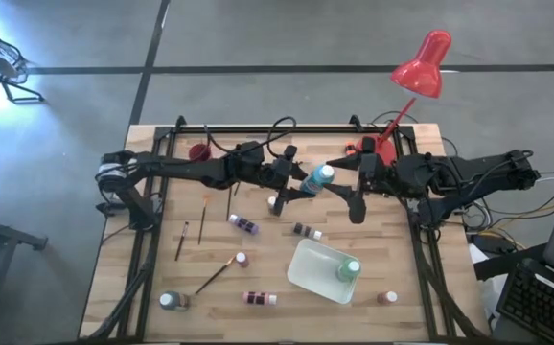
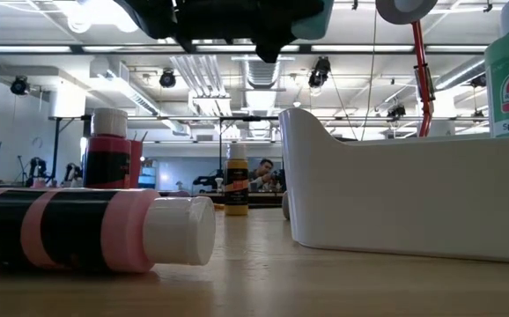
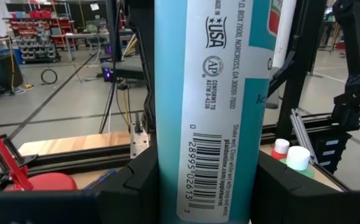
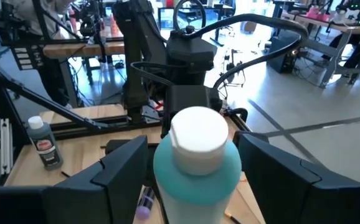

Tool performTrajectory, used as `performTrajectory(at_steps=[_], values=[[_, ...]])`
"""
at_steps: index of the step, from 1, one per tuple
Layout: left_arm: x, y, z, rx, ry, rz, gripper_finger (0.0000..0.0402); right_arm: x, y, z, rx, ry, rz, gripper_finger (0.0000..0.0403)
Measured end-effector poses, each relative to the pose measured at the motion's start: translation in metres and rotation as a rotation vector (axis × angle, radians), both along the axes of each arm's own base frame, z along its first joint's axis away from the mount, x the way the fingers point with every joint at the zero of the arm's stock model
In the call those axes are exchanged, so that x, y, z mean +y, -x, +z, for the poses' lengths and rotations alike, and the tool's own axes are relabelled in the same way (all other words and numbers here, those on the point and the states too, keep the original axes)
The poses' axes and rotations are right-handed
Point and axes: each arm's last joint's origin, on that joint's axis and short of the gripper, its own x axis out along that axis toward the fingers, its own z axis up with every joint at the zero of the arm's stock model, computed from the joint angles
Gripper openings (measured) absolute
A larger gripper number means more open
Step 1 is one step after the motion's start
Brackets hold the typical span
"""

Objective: Pick & Place Paint Supplies
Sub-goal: Put the light blue paint bottle into the white bin

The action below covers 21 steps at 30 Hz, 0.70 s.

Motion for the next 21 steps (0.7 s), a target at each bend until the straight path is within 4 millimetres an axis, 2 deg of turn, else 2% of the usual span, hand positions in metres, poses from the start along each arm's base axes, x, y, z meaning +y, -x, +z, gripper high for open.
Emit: performTrajectory(at_steps=[16,21], values=[[-0.0008,-0.0005,-0.0006,0.015,-0.013,-0.004,0.017,0.0003,-0.0013,0.0037,-0.033,0.023,0.006,0.0135],[-0.0008,-0.0005,-0.0007,0.015,-0.014,-0.005,0.017,0.0003,-0.0013,0.0037,-0.033,0.024,0.006,0.0121]])
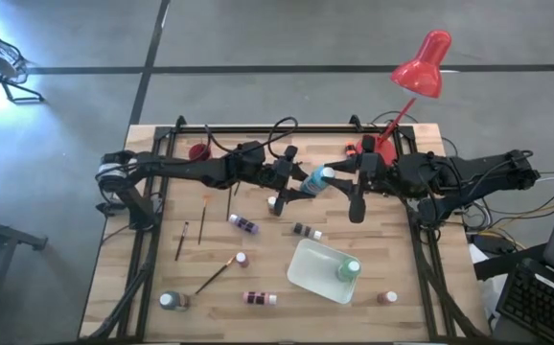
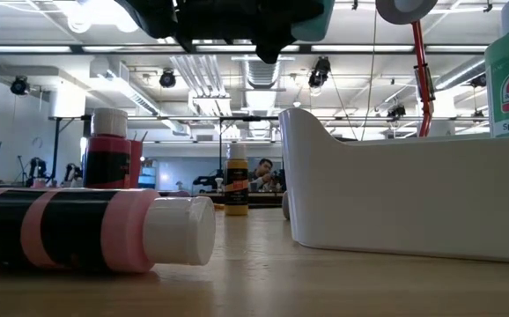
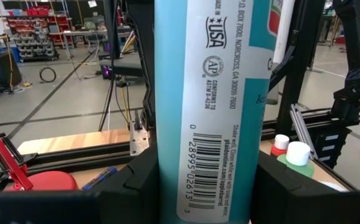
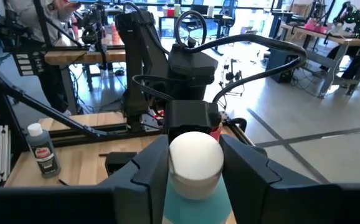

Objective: Pick & Place Paint Supplies
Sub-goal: Put the light blue paint bottle into the white bin

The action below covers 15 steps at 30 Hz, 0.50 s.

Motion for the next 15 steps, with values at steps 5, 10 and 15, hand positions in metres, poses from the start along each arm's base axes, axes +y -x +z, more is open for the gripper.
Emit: performTrajectory(at_steps=[5,10,15], values=[[0.0,0.0,0.0,-0.001,-0.001,0.001,0.017,0.0001,0.0,-0.0002,0.001,-0.001,0.002,0.0157],[0.0,0.0,0.0,0.0,-0.001,0.001,0.017,0.0,-0.0003,-0.0009,0.003,-0.005,0.0,0.0185],[-0.0003,0.0,0.0,-0.001,-0.002,-0.003,0.017,-0.0007,-0.0003,-0.0015,0.009,-0.003,-0.002,0.0178]])
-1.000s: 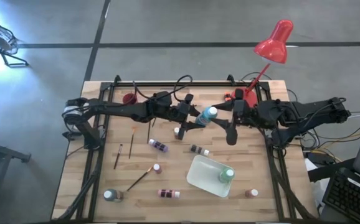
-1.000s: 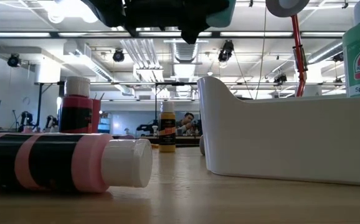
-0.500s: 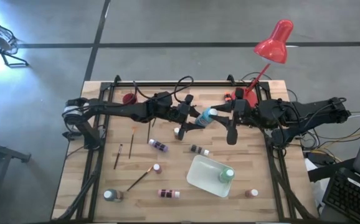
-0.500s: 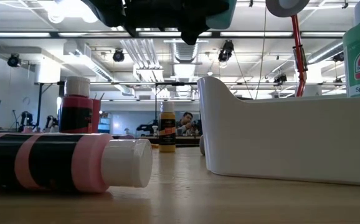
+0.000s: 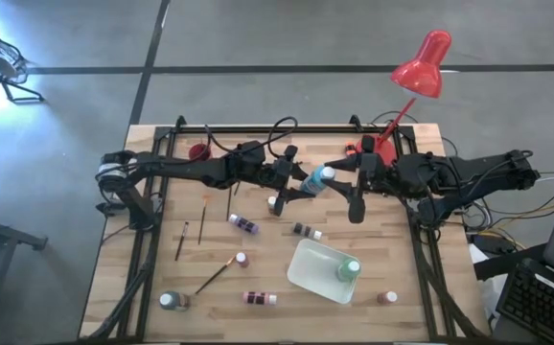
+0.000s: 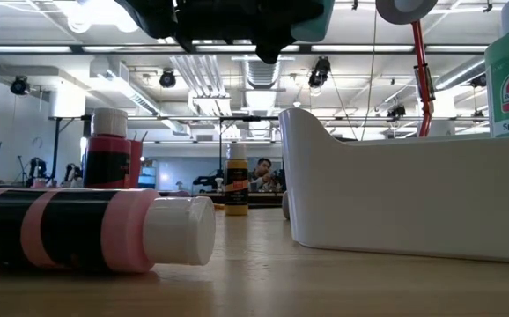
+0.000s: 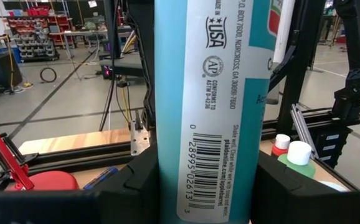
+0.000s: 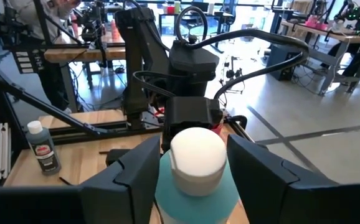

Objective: Pick & Place Paint Supplies
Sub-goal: Put the light blue paint bottle into the white bin

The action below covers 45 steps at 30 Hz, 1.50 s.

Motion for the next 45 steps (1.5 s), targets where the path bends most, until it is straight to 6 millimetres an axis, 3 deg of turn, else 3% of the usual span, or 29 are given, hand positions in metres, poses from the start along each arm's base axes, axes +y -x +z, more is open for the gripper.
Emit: performTrajectory(at_steps=[10,20,28,36,41,45], values=[[-0.001,-0.001,0.002,-0.004,-0.004,-0.005,0.017,-0.001,0.0,-0.001,0.017,0.007,-0.002,0.0123],[-0.002,-0.001,0.002,-0.002,-0.002,-0.011,0.017,-0.001,0.0,-0.002,0.021,0.004,-0.003,0.0115],[-0.002,0.002,0.002,0.051,0.009,-0.012,0.0241,-0.001,0.002,-0.006,0.057,-0.004,-0.005,0.0114],[-0.001,0.019,0.015,0.164,-0.07,0.073,0.0272,0.004,0.01,-0.009,0.13,-0.07,0.019,0.0114],[0.006,0.041,0.027,0.239,-0.149,0.305,0.0271,0.019,0.014,-0.014,0.169,-0.161,0.119,0.0114],[0.012,0.059,0.033,0.249,-0.143,0.373,0.0272,0.036,0.019,-0.021,0.196,-0.199,0.162,0.0114]])
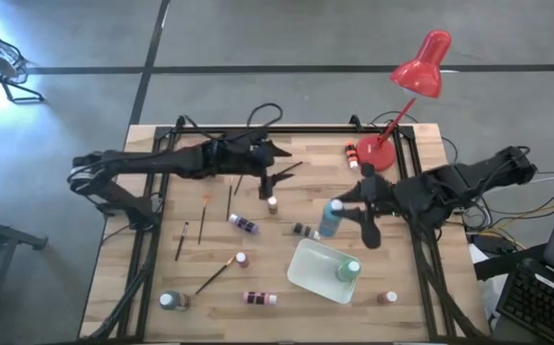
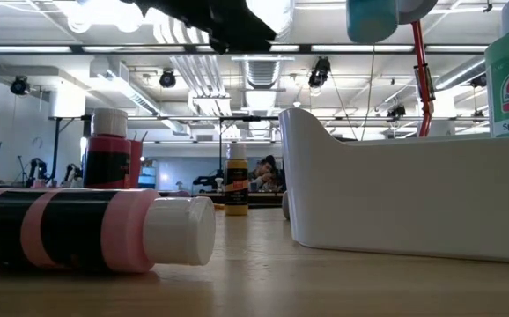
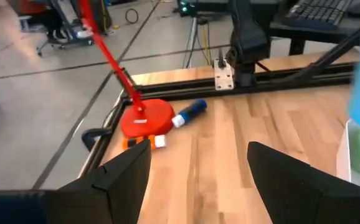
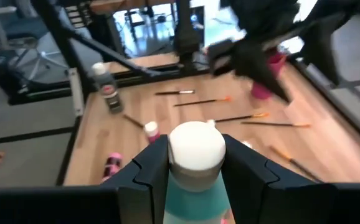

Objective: Pick & Place Paint Supplies
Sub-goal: Put the light blue paint bottle into the white bin

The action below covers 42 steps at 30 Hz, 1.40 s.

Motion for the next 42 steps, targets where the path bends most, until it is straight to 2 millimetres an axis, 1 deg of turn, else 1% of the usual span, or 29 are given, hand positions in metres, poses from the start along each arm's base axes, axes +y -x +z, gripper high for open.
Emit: performTrajectory(at_steps=[3,6,11,14,20,24,30,42], values=[[0.004,0.011,0.003,-0.02,0.026,0.028,0.0271,0.014,0.005,-0.008,0.01,-0.003,0.008,0.0114],[0.009,0.017,0.0,-0.027,0.052,0.053,0.0271,0.029,0.01,-0.015,-0.004,0.009,0.01,0.0114],[0.013,0.022,-0.004,-0.024,0.071,0.09,0.0271,0.05,0.015,-0.036,-0.043,0.029,0.027,0.0114],[0.016,0.024,-0.003,-0.033,0.081,0.135,0.0271,0.056,0.016,-0.052,-0.043,0.022,0.022,0.0114],[0.022,0.035,0.01,-0.086,0.075,0.243,0.0271,0.058,0.015,-0.086,-0.028,-0.001,-0.01,0.0114],[0.022,0.043,0.018,-0.116,0.078,0.255,0.0271,0.058,0.015,-0.102,-0.028,-0.015,-0.014,0.0114],[0.021,0.052,0.027,-0.149,0.072,0.259,0.0271,0.056,0.019,-0.127,0.018,-0.022,-0.027,0.0114],[0.027,0.071,0.043,-0.22,0.074,0.309,0.0271,0.053,0.025,-0.16,0.048,-0.013,-0.02,0.0114]])
